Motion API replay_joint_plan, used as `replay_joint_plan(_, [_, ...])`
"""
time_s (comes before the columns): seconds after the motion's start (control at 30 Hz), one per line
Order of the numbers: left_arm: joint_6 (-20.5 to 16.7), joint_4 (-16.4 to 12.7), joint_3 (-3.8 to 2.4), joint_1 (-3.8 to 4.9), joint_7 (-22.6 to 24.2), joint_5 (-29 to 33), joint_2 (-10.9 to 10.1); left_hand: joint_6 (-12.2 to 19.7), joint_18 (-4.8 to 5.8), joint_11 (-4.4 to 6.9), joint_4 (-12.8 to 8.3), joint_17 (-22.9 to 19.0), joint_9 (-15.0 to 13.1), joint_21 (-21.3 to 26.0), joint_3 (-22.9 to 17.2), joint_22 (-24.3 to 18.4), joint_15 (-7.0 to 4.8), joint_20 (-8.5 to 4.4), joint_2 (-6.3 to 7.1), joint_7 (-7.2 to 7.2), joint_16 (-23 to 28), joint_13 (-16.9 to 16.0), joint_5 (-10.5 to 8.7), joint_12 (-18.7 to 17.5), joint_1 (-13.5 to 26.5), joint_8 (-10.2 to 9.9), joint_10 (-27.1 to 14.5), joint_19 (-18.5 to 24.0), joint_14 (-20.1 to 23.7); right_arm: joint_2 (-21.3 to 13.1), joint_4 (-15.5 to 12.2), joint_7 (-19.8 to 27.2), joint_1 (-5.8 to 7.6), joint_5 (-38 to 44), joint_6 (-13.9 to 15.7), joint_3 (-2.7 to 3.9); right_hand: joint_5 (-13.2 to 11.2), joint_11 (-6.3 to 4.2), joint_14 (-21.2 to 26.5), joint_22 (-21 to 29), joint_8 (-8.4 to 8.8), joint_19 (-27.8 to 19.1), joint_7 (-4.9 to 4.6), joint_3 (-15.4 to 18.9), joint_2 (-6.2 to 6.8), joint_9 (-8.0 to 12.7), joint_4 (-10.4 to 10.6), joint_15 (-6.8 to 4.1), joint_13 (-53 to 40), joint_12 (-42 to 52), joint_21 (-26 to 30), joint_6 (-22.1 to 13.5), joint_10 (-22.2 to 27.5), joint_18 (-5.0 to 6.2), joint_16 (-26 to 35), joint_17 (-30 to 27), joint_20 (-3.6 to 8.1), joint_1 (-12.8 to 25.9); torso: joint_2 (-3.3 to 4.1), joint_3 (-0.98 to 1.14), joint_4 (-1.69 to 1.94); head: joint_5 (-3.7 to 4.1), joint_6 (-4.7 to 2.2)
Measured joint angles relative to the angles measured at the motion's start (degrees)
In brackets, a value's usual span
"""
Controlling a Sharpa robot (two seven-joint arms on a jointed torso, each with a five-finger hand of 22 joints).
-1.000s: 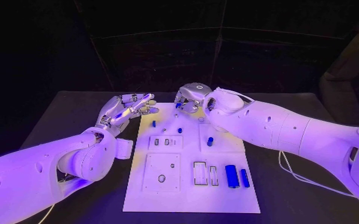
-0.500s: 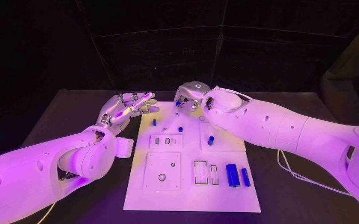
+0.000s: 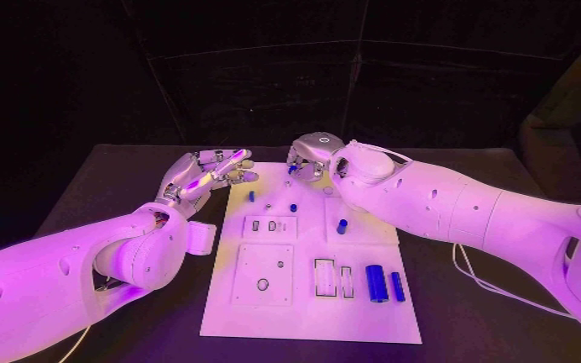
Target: Assemble the parts on the task board
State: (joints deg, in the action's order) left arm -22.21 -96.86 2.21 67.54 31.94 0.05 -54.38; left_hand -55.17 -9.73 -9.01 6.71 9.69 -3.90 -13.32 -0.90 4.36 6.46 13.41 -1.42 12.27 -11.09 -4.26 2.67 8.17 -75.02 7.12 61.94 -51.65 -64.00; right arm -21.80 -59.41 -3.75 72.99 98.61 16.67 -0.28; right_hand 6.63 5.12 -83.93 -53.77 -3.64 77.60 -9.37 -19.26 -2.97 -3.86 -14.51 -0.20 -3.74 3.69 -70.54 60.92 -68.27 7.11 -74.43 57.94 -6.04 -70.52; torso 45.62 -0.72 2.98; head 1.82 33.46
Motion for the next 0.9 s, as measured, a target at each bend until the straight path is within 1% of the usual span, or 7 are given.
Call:
replay_joint_plan(0.17, [0.1,0.1,0.0,0.0,-0.1,0.0,0.0,0.0,0.0,0.0,0.0,0.0,0.0,0.0,0.0,0.0,0.0,0.0,0.0,0.0,0.0,0.0,0.0,-0.2,0.0,0.0,0.0,0.0,0.0,0.0,0.0,-0.2,0.01,0.2,0.1,0.01,0.0,0.68,-0.1,0.3,-0.01,-0.4,-0.63,-0.1,1.99,0.1,0.7,0.54,0.1,0.0,0.0,-1.9,1.9,0.0,0.0,-0.6,-0.42,1.5,0.01,0.01,0.0,0.08,-0.04])
replay_joint_plan(0.23, [0.2,0.1,0.0,0.0,-0.2,0.0,0.0,0.0,0.01,0.0,0.0,0.0,0.0,0.0,0.0,0.0,0.0,0.0,0.0,0.0,0.0,0.0,0.0,-0.2,0.0,0.0,0.0,0.0,0.0,0.0,0.1,-0.3,0.02,0.3,0.1,0.01,-1.1,1.01,0.0,1.3,-0.01,-1.2,-0.86,1.1,3.9,0.4,1.7,0.82,0.1,0.0,0.4,-6.2,4.2,0.01,0.1,-1.6,-0.62,2.5,0.02,0.01,0.0,0.13,-0.11])
replay_joint_plan(0.3, [0.2,0.1,0.0,0.01,-0.2,0.0,0.0,0.0,0.0,0.0,0.0,0.0,0.0,0.0,0.0,0.0,0.0,0.0,0.0,0.0,0.0,0.0,0.0,-0.2,0.0,0.0,0.0,0.0,0.0,0.1,0.1,-0.3,0.02,0.2,0.2,0.01,-2.1,0.94,0.0,3.8,0.15,-2.4,-0.49,3.7,5.74,0.5,3.1,0.82,0.1,0.0,1.9,-14.8,7.9,0.0,1.3,-3.4,-0.71,3.5,0.02,0.01,0.0,0.16,-0.15])
replay_joint_plan(0.4, [0.3,0.2,0.0,0.01,-0.3,0.0,-0.1,0.0,0.0,0.0,0.0,0.0,0.0,0.0,0.0,0.0,0.0,0.0,0.0,0.0,0.2,0.0,0.0,-0.2,0.0,0.0,0.0,0.0,0.0,0.1,0.1,-0.3,0.02,0.1,0.4,0.01,-2.0,1.03,0.0,5.2,0.2,-2.8,0.02,7.6,6.95,0.7,5.6,0.82,0.1,0.4,2.8,-22.4,10.7,0.01,2.0,-4.7,-0.72,3.4,0.02,0.01,0.0,0.24,-0.17])
replay_joint_plan(0.47, [0.4,0.2,0.0,0.02,-0.4,0.0,-0.1,0.0,0.0,0.0,0.0,0.0,0.0,0.2,0.0,0.0,0.0,0.0,0.0,0.0,0.2,0.0,0.0,-0.2,0.0,0.0,0.0,0.0,0.0,-0.3,-0.2,-0.3,0.03,-0.1,0.7,0.01,-1.6,0.91,0.0,5.4,0.2,-2.8,-0.16,9.6,6.6,0.5,7.1,0.82,0.0,1.2,2.8,-22.3,11.0,0.0,2.0,-4.8,-0.72,2.2,0.03,0.01,0.0,0.27,-0.18])
replay_joint_plan(0.73, [0.6,0.2,0.0,0.04,-0.6,0.0,-0.4,0.0,0.01,0.0,-0.2,0.0,0.0,0.2,0.2,0.0,0.0,0.0,0.0,0.0,0.2,0.0,0.0,-0.2,0.0,0.0,0.0,0.0,0.0,-6.5,-6.3,-0.3,0.05,-2.1,2.0,0.02,1.1,0.1,0.0,0.5,-2.86,-0.4,-0.42,11.2,4.05,-1.1,9.0,0.8,-1.8,7.0,-0.2,-9.1,1.6,0.01,-1.3,0.6,-0.09,-1.2,0.02,0.05,-0.18,0.55,-0.46])
replay_joint_plan(0.9, [0.8,0.2,0.01,0.05,-0.7,0.0,-0.6,0.0,0.01,0.0,-0.2,0.0,0.0,0.2,0.2,-0.1,0.0,0.0,0.0,0.0,0.2,0.0,0.0,-0.2,0.0,-0.2,0.0,0.0,0.0,-13.4,-12.6,-1.4,0.27,-5.3,2.3,0.16,2.2,-2.03,-0.1,-5.3,-3.17,2.0,0.92,12.3,5.05,-1.0,10.4,-1.16,-5.9,13.2,-3.7,-7.2,-8.5,-0.93,-3.4,4.0,1.38,-0.9,-0.14,0.07,-0.5,0.79,-0.65])
